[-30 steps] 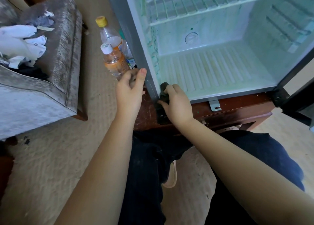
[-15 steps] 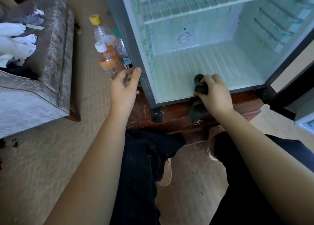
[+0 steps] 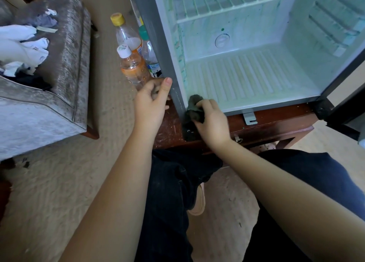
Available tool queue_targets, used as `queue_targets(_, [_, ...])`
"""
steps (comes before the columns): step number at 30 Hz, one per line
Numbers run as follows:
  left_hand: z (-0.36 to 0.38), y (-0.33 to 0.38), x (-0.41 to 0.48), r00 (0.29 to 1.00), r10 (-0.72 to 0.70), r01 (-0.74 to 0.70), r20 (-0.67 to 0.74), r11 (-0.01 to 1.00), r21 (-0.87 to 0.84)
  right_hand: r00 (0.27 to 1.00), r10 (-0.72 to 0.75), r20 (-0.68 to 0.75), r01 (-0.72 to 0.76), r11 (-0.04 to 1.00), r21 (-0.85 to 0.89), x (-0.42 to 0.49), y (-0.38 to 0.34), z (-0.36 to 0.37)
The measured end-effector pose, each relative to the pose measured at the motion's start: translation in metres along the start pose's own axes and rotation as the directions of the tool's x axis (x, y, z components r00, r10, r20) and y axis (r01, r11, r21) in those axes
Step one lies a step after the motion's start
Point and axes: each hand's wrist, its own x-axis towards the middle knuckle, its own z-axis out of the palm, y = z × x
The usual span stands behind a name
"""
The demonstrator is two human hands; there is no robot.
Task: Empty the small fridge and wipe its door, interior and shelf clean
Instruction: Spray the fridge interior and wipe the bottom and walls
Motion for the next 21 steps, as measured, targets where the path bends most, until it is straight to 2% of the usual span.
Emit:
queue_targets(4, [0.001, -0.001, 0.002, 1.0, 0.003, -0.003, -0.008, 1.0, 0.006, 0.988, 0.082, -0.133, -0.074, 0.995, 0.06, -0.007, -0.012, 0.018])
queue_targets(6, [0.002, -0.001, 0.002, 1.0, 0.008, -0.008, -0.015, 1.0, 0.015, 0.984, 0.122, -0.132, -0.109, 0.989, 0.101, -0.012, -0.013, 0.022])
queue_targets(10, [0.003, -0.002, 0.0, 1.0, 0.017, -0.016, -0.026, 1.0, 0.021, 0.992, 0.125, 0.017, -0.126, 0.98, 0.156, -0.016, -0.007, 0.019])
queue_targets(12, [0.003, -0.001, -0.001, 1.0, 0.016, -0.016, -0.022, 1.0, 0.015, 0.99, 0.049, 0.132, -0.066, 0.989, 0.13, -0.015, 0.0, 0.012])
queue_targets(15, [0.002, 0.002, -0.003, 0.999, 0.012, -0.012, -0.031, 1.0, -0.009, 0.941, -0.086, 0.328, 0.067, 0.995, 0.067, -0.021, -0.001, 0.002])
queue_targets(17, [0.002, 0.001, -0.007, 0.999, 0.003, -0.003, -0.032, 1.0, -0.003, 0.945, -0.108, 0.309, 0.09, 0.993, 0.071, -0.025, -0.003, -0.008])
queue_targets(19, [0.0, -0.003, -0.011, 0.998, -0.054, 0.055, -0.008, 0.998, 0.033, 0.967, -0.109, 0.23, 0.093, 0.993, 0.079, -0.025, -0.003, -0.026])
queue_targets(21, [-0.003, -0.007, -0.017, 0.985, -0.151, 0.14, 0.083, 0.981, 0.132, 0.982, -0.113, 0.153, 0.098, 0.99, 0.105, -0.025, -0.001, -0.046])
